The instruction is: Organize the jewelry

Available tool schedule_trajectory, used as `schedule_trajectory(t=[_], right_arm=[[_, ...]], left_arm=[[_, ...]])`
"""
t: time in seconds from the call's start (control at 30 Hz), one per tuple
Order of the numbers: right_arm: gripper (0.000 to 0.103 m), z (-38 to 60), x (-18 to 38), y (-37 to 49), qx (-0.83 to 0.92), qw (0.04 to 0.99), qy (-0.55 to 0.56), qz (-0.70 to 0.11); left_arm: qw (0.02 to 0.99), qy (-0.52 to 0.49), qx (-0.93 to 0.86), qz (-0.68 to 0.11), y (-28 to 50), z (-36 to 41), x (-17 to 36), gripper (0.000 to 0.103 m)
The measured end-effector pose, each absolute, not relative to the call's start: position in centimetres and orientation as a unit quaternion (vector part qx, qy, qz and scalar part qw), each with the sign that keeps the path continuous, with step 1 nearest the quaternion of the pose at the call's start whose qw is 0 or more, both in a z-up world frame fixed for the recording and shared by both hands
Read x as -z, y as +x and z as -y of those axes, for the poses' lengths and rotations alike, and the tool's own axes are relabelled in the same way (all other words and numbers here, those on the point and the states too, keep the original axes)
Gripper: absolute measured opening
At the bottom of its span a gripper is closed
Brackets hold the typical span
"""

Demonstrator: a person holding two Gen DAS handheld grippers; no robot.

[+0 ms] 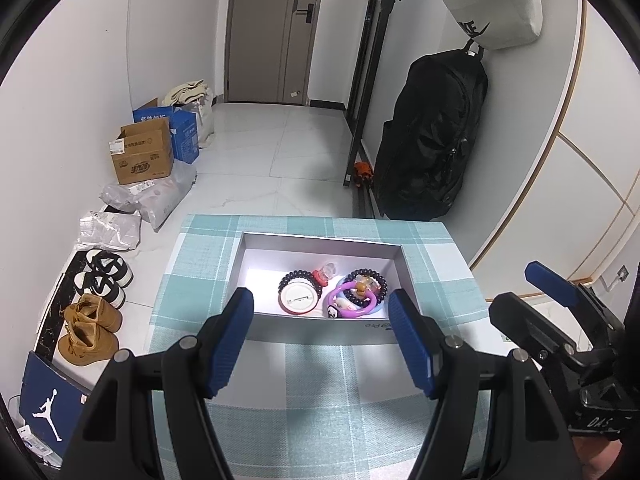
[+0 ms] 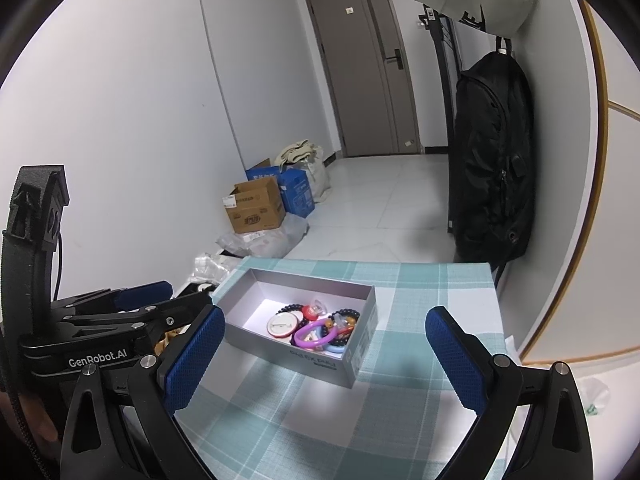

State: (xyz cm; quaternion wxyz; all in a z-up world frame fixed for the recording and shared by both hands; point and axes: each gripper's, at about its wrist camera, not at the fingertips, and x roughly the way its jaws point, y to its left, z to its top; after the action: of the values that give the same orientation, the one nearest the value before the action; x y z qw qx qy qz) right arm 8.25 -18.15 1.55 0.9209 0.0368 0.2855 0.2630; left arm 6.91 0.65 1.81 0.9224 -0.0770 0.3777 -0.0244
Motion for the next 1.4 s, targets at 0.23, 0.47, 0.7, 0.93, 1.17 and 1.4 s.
schedule_trajectory(t=[0.23, 0.47, 0.7, 0.93, 1.17, 1.4], right_arm=[[0.101, 18.22, -1.42, 8.29, -0.259, 0.921, 0.037, -0.288], [0.101, 18.22, -1.45, 8.23, -0.258, 0.922, 0.036, -0.287], [0.101, 18.28, -1.51, 8.19, -0.257, 0.922, 0.036, -0.288], [0.101, 18.29, -1.51, 8.22, -0.257, 0.921, 0.037, -0.290], [0.101, 18.39, -1.41, 8.21, -0.256, 0.921, 0.037, -0.293], [0.101, 18.37, -1.20, 8.48, -0.252, 0.921, 0.037, -0.295]], left_arm=[[0.922, -0.081, 0.028, -0.377, 6.98, -0.54, -1.84, 0.065], [0.922, -0.081, 0.029, -0.378, 6.95, -0.51, -1.86, 0.065], [0.922, -0.083, 0.029, -0.378, 6.92, -0.57, -1.83, 0.065], [0.921, -0.084, 0.029, -0.378, 7.00, -0.45, -1.79, 0.065], [0.921, -0.085, 0.028, -0.378, 7.00, -0.11, -1.67, 0.065], [0.921, -0.095, 0.020, -0.378, 7.13, -0.19, -1.54, 0.065]])
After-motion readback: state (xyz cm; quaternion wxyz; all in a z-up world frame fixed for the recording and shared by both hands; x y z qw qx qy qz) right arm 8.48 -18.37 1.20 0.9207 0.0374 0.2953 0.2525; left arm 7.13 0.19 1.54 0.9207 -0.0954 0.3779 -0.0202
